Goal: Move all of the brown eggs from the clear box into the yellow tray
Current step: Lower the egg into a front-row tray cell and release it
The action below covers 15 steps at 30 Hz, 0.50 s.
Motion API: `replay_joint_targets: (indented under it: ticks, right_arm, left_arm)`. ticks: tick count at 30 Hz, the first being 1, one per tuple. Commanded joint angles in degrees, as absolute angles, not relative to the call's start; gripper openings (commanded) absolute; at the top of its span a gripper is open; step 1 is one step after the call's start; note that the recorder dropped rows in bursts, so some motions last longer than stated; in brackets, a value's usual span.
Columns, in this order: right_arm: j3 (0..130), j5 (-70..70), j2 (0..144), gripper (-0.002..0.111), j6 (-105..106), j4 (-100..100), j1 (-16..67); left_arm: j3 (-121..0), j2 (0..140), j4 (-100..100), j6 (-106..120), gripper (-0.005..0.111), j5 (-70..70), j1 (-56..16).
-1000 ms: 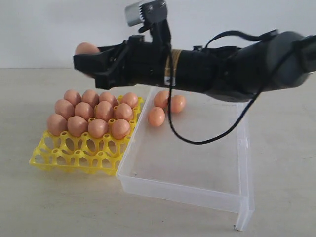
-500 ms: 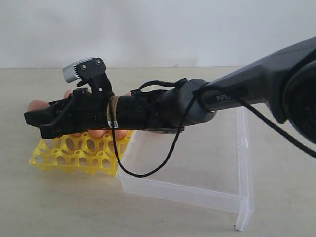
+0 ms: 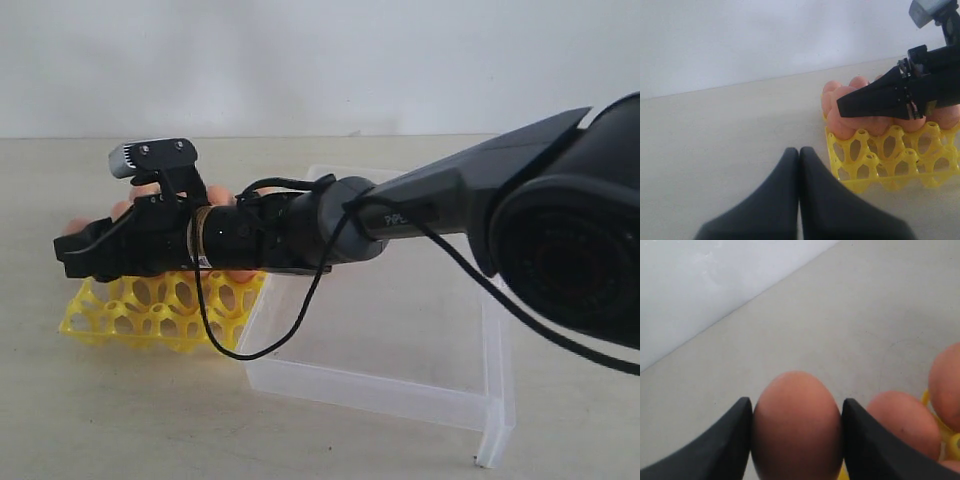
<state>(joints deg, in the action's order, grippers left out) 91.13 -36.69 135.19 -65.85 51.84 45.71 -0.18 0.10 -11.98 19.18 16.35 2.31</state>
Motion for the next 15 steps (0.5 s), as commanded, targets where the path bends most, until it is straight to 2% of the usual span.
replay_joint_targets:
  ticks: [1, 5, 10, 15]
  right_arm:
    - [95.5, -35.1, 137.8, 0.0, -72.4, 56.1, 45.9]
    - [97.1, -33.1, 138.6, 0.0, -76.8, 62.5, 46.1]
    - [97.2, -30.9, 138.6, 0.0, -71.5, 66.6, 48.3]
    - [97.2, -23.2, 138.6, 0.0, -69.5, 66.7, 49.2]
  left_arm:
    - [0.0, 0.0, -12.1, 18.6, -0.004, 16.3, 2.1]
    - [0.0, 0.0, -12.1, 18.6, -0.004, 16.3, 2.1]
    - [0.0, 0.0, -12.1, 18.6, -0.004, 16.3, 2.1]
    - [0.0, 0.0, -12.1, 18.6, -0.004, 16.3, 2.1]
